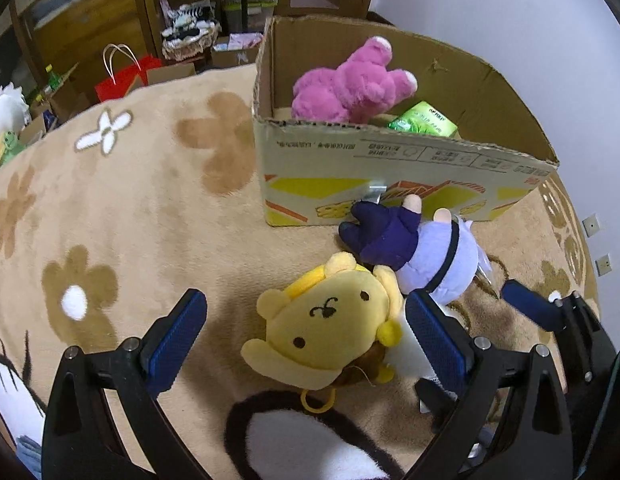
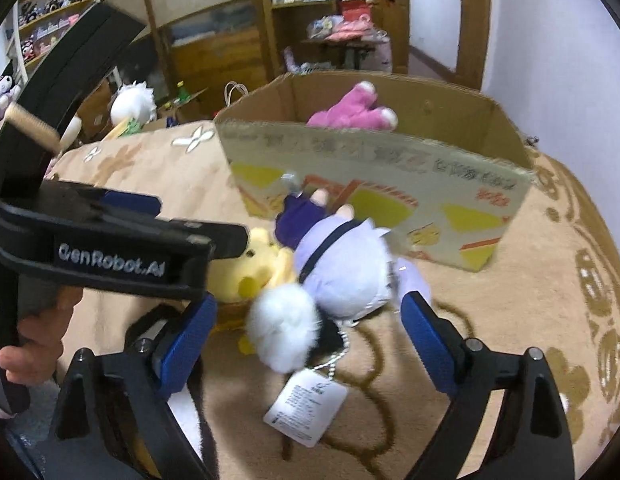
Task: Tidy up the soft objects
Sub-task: 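Close left gripper on yellow bear plush while right grips white fluffy plush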
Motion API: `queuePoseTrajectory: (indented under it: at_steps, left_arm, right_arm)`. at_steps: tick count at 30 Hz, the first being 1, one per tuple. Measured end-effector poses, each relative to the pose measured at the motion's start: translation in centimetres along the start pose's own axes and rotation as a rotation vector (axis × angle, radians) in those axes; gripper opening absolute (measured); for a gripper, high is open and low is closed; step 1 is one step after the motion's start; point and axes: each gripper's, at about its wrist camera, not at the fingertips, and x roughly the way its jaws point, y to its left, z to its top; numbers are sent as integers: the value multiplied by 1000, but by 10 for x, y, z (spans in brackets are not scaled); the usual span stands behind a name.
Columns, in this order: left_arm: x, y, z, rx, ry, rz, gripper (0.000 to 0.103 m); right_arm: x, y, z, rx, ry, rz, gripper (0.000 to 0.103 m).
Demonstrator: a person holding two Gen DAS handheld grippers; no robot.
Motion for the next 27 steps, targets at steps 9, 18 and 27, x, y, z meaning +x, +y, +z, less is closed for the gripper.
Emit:
queuePoseTrajectory:
  at_steps: [9,18,27]
  left_arm:
    - [33,-9,-4,32,111,-25,99]
    - [52,-14,-4,22,153,-25,99]
    - [56,-7,-3,-15,167,-34,99]
  right_arm:
    - [27,2,-5,-13,61,-5,87]
    - [35,-1,-9,-5,81,-24,77]
    - [37,-4,-14,4,100,-27,71]
